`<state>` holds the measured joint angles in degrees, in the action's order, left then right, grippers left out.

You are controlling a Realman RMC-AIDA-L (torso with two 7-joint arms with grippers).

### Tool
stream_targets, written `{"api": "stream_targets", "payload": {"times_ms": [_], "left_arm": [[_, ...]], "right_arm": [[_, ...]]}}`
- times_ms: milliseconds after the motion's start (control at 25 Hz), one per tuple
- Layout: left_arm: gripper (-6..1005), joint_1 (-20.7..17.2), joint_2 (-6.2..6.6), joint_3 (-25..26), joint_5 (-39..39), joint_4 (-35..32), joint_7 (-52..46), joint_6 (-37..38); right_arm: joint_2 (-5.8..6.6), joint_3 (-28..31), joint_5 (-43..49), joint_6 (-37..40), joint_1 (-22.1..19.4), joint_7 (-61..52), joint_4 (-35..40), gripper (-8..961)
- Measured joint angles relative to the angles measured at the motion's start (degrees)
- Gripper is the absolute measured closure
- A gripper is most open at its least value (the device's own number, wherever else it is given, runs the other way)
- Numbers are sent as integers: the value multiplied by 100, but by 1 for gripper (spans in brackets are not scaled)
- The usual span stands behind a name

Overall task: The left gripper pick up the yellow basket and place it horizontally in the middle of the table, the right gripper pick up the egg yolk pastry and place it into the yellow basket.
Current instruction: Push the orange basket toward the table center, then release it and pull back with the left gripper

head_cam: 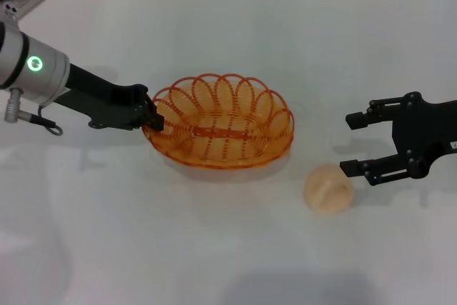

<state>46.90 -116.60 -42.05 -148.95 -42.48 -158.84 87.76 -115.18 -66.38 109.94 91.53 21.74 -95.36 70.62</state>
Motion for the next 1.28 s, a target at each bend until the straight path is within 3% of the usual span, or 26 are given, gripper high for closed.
{"api": "stream_targets", "payload": {"times_ms": [400, 1280], "left_arm": [[873, 70, -96, -91, -3, 360, -32, -421], [833, 12, -146, -166, 55, 489, 25, -544]], "right_arm": [[-2, 3, -38, 83, 32, 0, 0, 184], [-4, 3, -63, 172, 18, 0, -5, 217]]}}
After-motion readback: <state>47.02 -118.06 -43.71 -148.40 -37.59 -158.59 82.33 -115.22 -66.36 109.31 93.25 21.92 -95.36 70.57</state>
